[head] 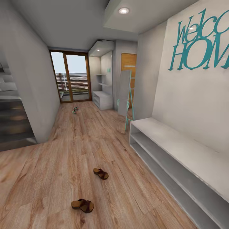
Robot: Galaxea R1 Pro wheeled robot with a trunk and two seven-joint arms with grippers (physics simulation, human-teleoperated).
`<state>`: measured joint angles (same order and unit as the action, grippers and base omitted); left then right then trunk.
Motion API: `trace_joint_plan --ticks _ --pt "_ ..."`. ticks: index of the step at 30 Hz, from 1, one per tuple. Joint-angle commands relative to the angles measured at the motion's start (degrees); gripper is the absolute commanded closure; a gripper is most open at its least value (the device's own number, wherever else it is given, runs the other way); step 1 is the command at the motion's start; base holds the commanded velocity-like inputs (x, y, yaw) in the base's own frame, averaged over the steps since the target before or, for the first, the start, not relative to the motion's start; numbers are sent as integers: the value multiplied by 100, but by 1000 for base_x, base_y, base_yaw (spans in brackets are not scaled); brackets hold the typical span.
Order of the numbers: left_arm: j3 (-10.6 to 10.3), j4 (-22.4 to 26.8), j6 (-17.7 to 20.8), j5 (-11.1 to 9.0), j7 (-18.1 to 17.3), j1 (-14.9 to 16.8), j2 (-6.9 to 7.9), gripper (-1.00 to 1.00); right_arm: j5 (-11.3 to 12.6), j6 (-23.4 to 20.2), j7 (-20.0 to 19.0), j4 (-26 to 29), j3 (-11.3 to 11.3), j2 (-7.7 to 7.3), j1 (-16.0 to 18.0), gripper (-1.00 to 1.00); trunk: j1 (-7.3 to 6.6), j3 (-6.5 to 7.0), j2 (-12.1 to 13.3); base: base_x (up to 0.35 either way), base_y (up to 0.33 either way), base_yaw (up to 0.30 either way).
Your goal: Pick up the two gym shoes and the two sandals from the corridor floor and place them onto the hallstand (shoe rack) in the corridor, making sure they are on the rack and not on the floor. Arrange them so the two gym shoes are next to each other and the two sandals are next to each other.
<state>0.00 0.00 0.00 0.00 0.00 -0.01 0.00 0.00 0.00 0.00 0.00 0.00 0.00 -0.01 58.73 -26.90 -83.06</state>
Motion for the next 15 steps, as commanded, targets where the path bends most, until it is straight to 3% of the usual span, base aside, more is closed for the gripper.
trace_joint_plan --ticks 1,15 --pt "10 33 -9 0 -17 -33 -26 -100 -15 0 -33 9 -8 -6 34 -100 0 -3 -2 0 0 0" --pt "34 230 -50 16 -10 -284 -19 -100 39 0 -28 21 57 -28 62 -100 0 -3 -2 0 0 0"
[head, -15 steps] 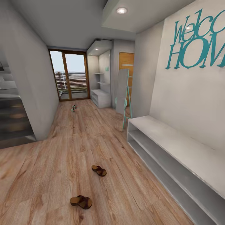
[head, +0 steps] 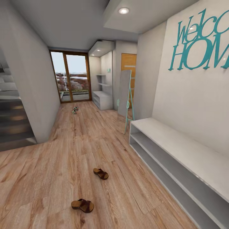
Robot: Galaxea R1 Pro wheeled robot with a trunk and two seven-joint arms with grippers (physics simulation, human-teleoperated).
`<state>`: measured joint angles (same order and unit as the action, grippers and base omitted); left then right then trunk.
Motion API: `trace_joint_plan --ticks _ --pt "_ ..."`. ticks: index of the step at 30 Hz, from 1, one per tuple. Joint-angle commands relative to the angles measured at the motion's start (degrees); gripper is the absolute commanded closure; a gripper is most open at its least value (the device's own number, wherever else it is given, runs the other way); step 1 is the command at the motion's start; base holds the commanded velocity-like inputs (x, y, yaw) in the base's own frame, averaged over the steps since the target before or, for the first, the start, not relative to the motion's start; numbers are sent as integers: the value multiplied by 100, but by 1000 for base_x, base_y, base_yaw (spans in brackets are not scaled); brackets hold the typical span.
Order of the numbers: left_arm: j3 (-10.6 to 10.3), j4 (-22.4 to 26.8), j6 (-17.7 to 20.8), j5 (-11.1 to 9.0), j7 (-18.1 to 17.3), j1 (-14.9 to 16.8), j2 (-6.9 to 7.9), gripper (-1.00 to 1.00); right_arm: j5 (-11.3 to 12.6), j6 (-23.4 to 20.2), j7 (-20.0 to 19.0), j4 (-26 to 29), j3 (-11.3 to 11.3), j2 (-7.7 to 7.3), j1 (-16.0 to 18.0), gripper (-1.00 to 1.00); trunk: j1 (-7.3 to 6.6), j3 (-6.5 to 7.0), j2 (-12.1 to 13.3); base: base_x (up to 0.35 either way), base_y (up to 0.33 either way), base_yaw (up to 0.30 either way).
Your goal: Pick up the two gym shoes and the two sandals from the corridor floor and place them onto the hallstand (shoe rack) in the corridor, making sure they are on the rack and not on the floor. Arrange them so the two gym shoes are next to each other and the two sandals are next to each other.
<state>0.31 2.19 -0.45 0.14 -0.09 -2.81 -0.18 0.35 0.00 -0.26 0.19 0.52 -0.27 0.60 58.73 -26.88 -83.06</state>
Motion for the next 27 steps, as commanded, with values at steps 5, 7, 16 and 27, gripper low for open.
trace_joint_plan --ticks 5,7,16,27 --pt "7 172 -14 -1 2 -1 0 -100 -2 0 6 136 6 1 2 -100 0 -5 -2 0 0 0" --pt "10 236 -13 -8 2 1 -4 -100 -6 0 7 201 4 1 2 -100 0 -5 -2 0 0 0" --pt "-2 528 -17 -16 -13 142 -263 -100 8 0 -7 492 9 4 2 -100 0 -5 -2 0 0 0" --pt "4 4035 -1400 -131 -24 237 -520 -100 -41 3 -28 2634 -16 11 2 -100 0 -5 -2 0 0 0"
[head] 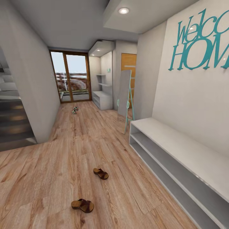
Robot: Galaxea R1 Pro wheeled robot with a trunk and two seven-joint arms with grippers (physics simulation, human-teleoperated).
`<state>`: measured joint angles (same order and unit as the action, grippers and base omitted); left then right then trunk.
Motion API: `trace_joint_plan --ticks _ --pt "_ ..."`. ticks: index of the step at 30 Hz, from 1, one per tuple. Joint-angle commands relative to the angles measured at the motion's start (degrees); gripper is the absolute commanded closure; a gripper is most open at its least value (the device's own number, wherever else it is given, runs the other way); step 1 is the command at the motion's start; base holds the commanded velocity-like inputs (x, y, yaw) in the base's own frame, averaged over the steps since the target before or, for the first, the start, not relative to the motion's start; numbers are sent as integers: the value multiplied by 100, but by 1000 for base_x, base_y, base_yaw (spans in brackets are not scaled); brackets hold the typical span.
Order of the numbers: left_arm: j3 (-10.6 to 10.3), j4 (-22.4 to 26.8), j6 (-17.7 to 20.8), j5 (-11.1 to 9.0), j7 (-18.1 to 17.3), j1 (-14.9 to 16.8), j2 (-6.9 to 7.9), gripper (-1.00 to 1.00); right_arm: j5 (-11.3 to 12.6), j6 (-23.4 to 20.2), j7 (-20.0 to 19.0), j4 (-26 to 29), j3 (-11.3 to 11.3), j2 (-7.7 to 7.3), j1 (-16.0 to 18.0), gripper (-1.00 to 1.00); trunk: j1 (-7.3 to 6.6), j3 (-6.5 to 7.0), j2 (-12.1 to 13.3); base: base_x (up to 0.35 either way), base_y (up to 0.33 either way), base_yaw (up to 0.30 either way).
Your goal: Pick up the two gym shoes and the two sandals from the corridor floor and place them onto the hallstand (shoe rack) in the corridor, making sure they are on the rack and not on the floor. Arrange them so the two gym shoes are next to each other and the two sandals are next to each other.
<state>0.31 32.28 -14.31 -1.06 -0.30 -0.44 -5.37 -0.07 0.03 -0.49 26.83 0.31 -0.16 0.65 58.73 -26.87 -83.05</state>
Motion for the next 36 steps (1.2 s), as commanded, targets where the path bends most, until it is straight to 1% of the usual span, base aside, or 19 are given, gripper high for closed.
trace_joint_plan --ticks 1,4,9,14,24,30,36 --pt "6 974 -59 -8 -2 -1 13 -100 4 0 -5 -32 7 0 -3 -100 0 -6 -3 0 0 0" --pt "11 849 -165 -3 5 -1 85 -100 23 -2 -4 -40 12 -1 -3 -100 0 -6 -3 0 0 0" --pt "15 755 -231 0 12 0 143 -100 47 -3 -4 -40 34 -1 -3 -100 0 -7 -3 0 0 1" --pt "14 740 -237 1 13 0 149 -100 50 -3 26 -18 39 -8 -3 -100 0 -28 -3 0 0 87" --pt "22 736 -239 1 21 0 150 -100 51 -2 35 -11 39 -8 -3 -100 0 -97 -3 57 5 190" --pt "22 736 -239 1 21 0 150 -100 51 -2 38 -18 39 -13 -3 -100 0 -140 -3 192 147 203" --pt "22 736 -239 -5 22 0 150 -100 51 -2 36 -23 39 -22 -3 -100 0 -183 -3 202 233 203"
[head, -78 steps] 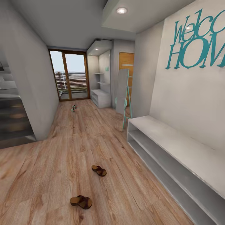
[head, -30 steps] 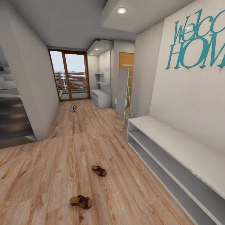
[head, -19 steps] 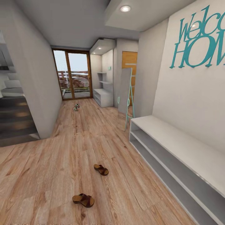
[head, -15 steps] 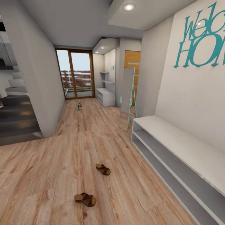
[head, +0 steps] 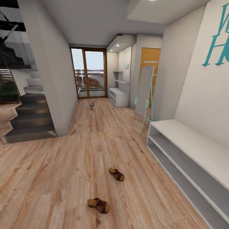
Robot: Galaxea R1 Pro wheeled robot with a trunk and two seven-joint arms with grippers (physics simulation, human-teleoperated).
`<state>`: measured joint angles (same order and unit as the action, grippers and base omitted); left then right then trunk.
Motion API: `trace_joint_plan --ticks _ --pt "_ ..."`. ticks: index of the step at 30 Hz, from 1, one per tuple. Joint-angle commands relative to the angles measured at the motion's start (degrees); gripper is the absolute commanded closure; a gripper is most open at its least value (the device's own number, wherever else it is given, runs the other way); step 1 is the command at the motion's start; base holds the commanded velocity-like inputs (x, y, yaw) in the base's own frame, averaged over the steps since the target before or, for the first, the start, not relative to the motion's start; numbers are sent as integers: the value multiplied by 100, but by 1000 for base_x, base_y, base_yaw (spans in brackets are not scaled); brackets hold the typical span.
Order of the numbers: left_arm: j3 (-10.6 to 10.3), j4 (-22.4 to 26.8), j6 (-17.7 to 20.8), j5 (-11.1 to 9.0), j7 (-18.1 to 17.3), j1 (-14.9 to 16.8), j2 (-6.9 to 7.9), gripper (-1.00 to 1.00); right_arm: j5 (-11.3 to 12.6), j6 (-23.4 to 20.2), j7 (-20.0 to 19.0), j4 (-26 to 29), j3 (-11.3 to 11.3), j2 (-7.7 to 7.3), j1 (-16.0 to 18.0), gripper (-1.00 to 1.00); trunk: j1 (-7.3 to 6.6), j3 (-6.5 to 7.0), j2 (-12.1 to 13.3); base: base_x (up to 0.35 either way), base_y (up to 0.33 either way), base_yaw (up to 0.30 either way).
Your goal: Pick up the two gym shoes and the two sandals from the corridor floor and place them onto the hallstand (shoe rack) in the corridor, making sure they are on the rack and not on the floor. Arrange them so the two gym shoes are next to each other and the two sandals are next to each other.
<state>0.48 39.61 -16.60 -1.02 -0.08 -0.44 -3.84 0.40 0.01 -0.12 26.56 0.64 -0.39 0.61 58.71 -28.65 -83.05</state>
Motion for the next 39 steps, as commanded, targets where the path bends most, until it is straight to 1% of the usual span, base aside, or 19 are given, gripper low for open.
trace_joint_plan --ticks 1,6,17,35,39 --pt "5 3 -10 -11 -1 0 -2 -100 4 0 0 1 6 -1 1 -100 2 -12 -2 174 273 203" --pt "5 3 -10 -12 -1 0 -2 -100 4 -1 -3 -8 6 3 1 -100 2 -48 -2 122 209 203" --pt "5 3 -10 -13 -1 0 -2 -100 4 1 0 -10 6 2 1 -100 2 -117 -2 17 30 223" --pt "5 3 -10 -13 -1 0 -2 -100 4 2 -3 -19 6 4 1 -100 2 -124 -2 0 0 289" --pt "6 3 -10 -20 -1 0 -2 -100 4 5 -1 -19 6 4 1 -100 90 -195 -163 0 0 293"
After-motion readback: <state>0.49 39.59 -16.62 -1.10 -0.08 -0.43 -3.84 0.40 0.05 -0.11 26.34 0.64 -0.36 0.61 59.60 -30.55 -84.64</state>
